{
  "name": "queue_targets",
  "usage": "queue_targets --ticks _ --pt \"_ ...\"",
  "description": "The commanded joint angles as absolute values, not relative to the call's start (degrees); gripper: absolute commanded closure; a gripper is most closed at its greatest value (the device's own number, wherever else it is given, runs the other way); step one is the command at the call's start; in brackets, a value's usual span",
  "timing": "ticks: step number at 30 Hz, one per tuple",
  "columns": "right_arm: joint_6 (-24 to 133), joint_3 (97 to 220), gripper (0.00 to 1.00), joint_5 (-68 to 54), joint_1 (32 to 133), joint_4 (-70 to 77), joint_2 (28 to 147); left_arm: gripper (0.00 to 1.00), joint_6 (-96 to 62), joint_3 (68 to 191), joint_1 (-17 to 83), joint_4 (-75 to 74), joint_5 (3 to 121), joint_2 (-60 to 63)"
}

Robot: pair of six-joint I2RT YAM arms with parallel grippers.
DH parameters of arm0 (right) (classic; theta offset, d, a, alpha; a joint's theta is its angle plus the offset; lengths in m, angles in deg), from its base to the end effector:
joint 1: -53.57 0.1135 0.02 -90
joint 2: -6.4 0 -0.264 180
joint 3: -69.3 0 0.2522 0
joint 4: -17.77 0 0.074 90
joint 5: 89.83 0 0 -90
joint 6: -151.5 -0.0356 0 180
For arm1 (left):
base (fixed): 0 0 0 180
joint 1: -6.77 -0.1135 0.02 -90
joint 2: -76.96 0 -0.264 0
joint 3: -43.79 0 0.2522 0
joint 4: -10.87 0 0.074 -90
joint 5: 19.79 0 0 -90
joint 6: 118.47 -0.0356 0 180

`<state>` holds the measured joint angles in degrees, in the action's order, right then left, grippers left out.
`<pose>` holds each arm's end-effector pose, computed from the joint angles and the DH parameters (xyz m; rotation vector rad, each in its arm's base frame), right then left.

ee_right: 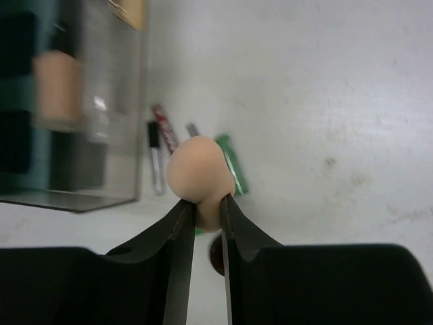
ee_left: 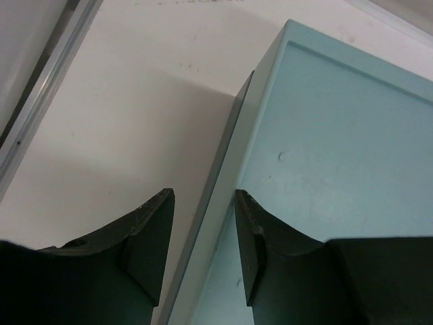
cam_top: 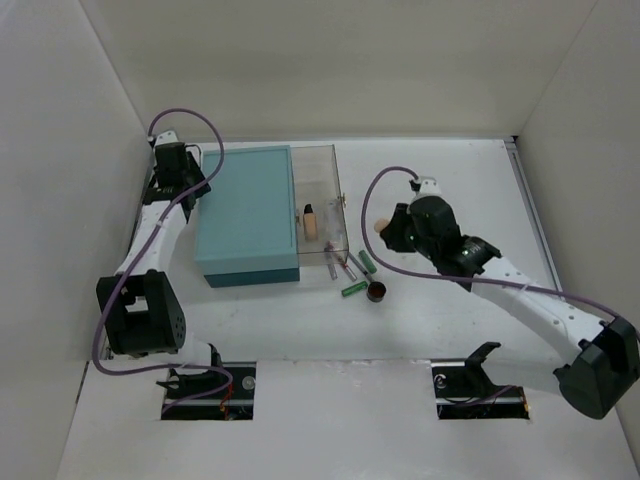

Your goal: Organize the makeup

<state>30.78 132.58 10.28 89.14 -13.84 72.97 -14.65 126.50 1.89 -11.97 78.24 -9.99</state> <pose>0.2121 0.1440 0.2789 0.0084 2.2074 0.4656 0.3530 0.0351 0.3087 -0.4172 1.9956 0.0454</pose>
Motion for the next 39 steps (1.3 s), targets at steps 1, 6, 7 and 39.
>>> queue_targets --ticks 1,6,7,39 --pt "34.0 140.8 0.97 9.5 92.4 -12.0 73.2 0.61 -15.9 126.7 2.1 -17.4 82.4 -3.9" --pt "36.7 151.2 0.94 7.6 97.8 -10.6 83.6 0.5 -15.9 126.7 4.1 -18.2 85.1 2.3" --pt "36.9 153.1 0.93 7.5 98.4 -10.3 86.1 0.46 -15.9 126.8 4.7 -18.6 85.6 3.5" --pt "29.4 132.8 0.0 10.2 70.2 -19.8 58.5 0.0 -12.8 134.1 72.4 -23.4 91.3 -6.8"
